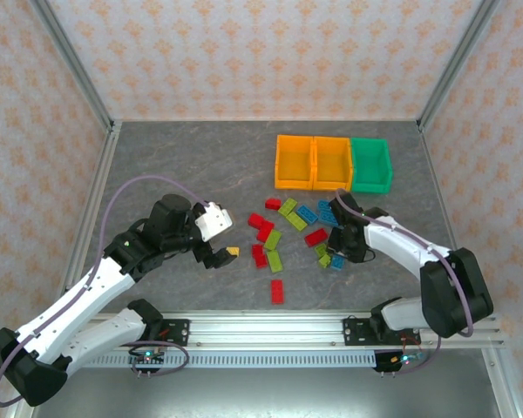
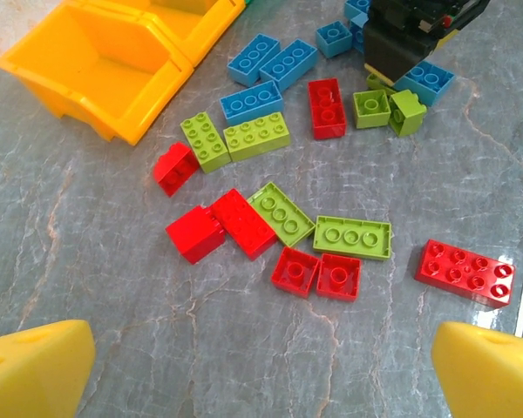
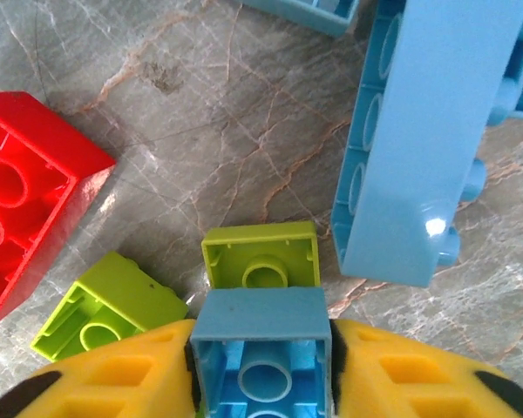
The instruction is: Sort the legos into containers by color
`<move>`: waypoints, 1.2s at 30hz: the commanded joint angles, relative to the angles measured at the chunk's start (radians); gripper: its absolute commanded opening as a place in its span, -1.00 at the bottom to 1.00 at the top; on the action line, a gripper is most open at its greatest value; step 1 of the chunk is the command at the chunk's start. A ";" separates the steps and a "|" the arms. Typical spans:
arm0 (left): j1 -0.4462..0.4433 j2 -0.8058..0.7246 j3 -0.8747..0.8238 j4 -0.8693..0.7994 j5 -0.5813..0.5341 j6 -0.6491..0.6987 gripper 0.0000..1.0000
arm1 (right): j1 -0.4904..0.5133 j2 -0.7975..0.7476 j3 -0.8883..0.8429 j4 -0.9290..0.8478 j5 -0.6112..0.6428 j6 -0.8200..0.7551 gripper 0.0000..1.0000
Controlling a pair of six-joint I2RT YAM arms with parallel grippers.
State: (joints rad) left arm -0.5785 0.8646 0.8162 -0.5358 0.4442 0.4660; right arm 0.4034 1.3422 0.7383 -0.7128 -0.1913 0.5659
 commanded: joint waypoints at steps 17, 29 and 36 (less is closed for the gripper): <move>-0.001 -0.012 -0.008 0.051 -0.057 -0.078 1.00 | -0.093 -0.322 0.179 0.039 0.155 0.005 -0.52; -0.002 -0.085 -0.046 0.078 0.002 -0.060 1.00 | -0.359 0.522 0.859 0.095 0.284 -0.288 -0.56; -0.002 -0.085 -0.053 0.078 -0.020 -0.064 1.00 | -0.362 0.777 1.125 -0.009 0.363 -0.373 -0.32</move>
State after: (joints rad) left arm -0.5785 0.7856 0.7757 -0.4885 0.4271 0.4011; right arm 0.0486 2.0903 1.7836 -0.6369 0.0975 0.2543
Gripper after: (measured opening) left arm 0.998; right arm 0.323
